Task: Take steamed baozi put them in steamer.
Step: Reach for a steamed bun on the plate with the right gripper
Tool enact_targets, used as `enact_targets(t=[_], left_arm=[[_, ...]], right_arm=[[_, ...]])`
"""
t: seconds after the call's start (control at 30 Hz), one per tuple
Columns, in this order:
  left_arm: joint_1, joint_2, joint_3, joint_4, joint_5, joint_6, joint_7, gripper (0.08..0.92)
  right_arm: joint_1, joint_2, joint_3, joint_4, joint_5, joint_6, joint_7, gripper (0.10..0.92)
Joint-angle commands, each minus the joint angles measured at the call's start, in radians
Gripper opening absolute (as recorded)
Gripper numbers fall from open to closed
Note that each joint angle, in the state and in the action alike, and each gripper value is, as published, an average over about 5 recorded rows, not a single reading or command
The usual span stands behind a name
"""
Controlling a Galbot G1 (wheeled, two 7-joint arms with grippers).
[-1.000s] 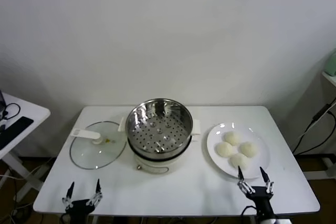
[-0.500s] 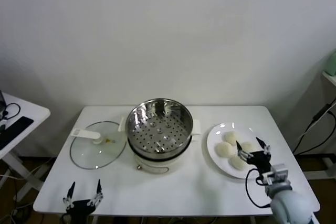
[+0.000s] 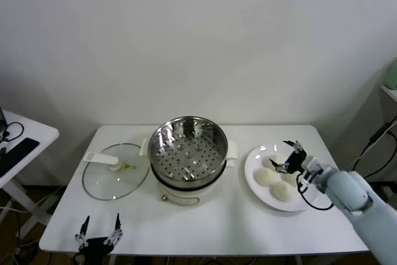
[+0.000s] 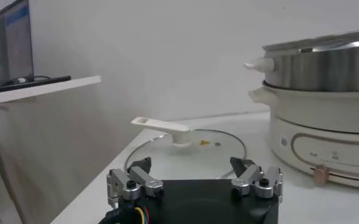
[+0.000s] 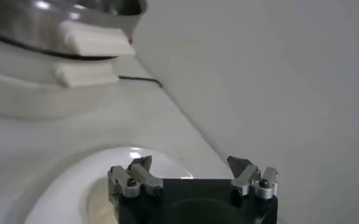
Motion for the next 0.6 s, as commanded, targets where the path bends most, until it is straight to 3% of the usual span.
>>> enact_targets(t=[0.03, 0.27, 0.6], left_arm=[[0.003, 0.015, 0.000, 0.002, 0.008, -0.006, -0.001, 0.823], [0.001, 0.013, 0.001, 0.008, 0.008, -0.007, -0.001, 0.823], [-0.004, 0.004, 0.000, 0.029, 0.021, -0.020, -0.003, 0.823]], right_arm=[[0.720, -0.157, -0.742, -0.179, 0.013, 0.087, -0.308, 0.823], [1.051, -0.075, -1.092, -0.327, 0.047, 0.226, -0.509, 0.823], [1.088, 0.131, -1.193, -0.566, 0.103, 0.282, -0.586, 0.823]])
